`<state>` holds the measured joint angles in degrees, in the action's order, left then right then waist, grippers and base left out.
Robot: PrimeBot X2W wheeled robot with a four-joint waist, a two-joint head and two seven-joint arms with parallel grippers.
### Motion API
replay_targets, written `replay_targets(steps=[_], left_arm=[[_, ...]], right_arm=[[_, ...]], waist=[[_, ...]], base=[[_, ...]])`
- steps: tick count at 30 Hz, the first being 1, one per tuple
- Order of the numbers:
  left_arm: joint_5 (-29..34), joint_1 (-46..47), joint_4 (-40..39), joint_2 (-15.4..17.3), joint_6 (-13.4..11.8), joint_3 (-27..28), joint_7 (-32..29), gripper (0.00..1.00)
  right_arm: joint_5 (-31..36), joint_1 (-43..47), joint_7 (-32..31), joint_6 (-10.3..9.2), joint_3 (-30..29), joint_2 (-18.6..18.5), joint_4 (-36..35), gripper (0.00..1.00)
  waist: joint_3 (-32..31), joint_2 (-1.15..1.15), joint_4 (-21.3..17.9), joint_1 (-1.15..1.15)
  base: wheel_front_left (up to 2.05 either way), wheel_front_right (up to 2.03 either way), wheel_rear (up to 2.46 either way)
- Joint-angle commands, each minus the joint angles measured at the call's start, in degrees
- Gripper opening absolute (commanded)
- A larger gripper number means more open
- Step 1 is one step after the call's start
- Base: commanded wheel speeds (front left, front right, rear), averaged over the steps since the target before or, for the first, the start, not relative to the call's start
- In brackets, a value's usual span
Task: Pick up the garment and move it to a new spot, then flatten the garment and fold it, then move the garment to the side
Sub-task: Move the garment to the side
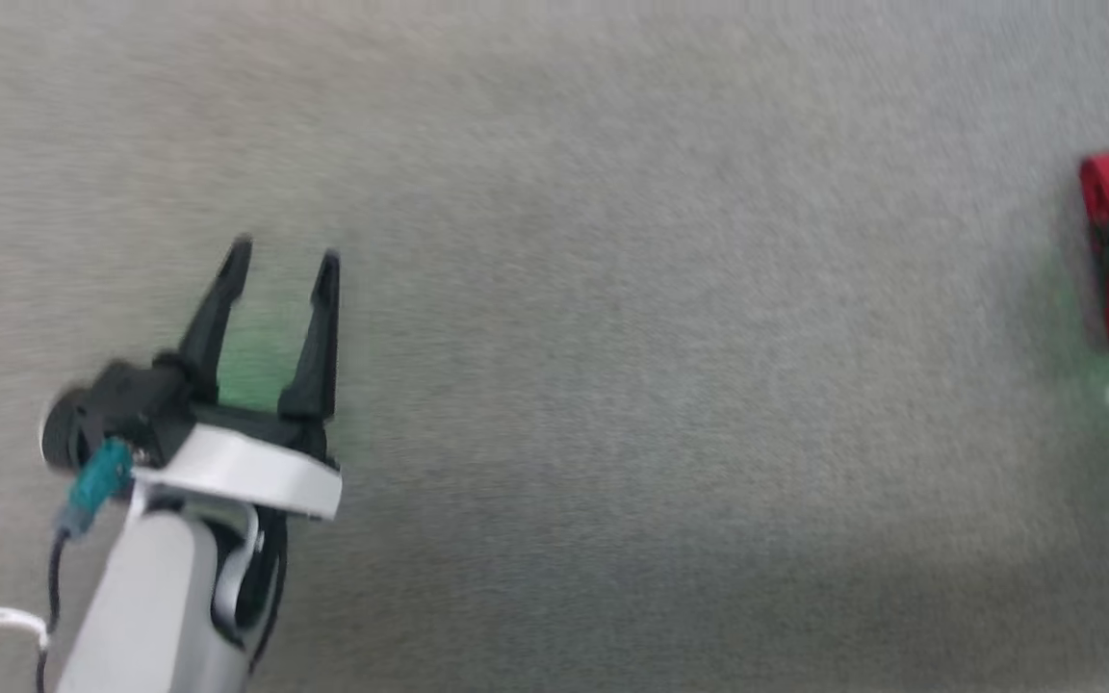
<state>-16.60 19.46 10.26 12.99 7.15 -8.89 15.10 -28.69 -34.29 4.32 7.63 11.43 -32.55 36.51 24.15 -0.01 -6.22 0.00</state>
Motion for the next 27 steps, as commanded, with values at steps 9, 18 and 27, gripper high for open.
replay_targets(steps=[9, 18, 27], left_arm=[[-0.2, -8.3, 2.1, -2.0, 0.4, 2.5, 0.1, 1.0], [-1.9, -14.5, 1.1, -3.0, 0.4, 4.3, 0.1, 1.0], [-2.9, -19.1, -1.4, -3.4, 0.4, 5.8, 0.1, 1.0]], right_arm=[[2.0, 7.7, 4.8, -0.27, -0.5, 5.1, -4.4, 1.0], [2.9, 13.5, 8.0, -0.17, -2.2, 8.6, -9.7, 1.0], [4.2, 21.8, 9.8, -0.16, -7.2, 12.3, -17.2, 1.0]], waist=[[-10.3, 0.01, 8.4, 0.0], [-15.3, 0.01, 9.4, 0.0], [-17.9, 0.01, 9.5, 0.0]], base=[[0.0, 0.0, 0.0], [0.0, 0.0, 0.0], [0.0, 0.0, 0.0]])
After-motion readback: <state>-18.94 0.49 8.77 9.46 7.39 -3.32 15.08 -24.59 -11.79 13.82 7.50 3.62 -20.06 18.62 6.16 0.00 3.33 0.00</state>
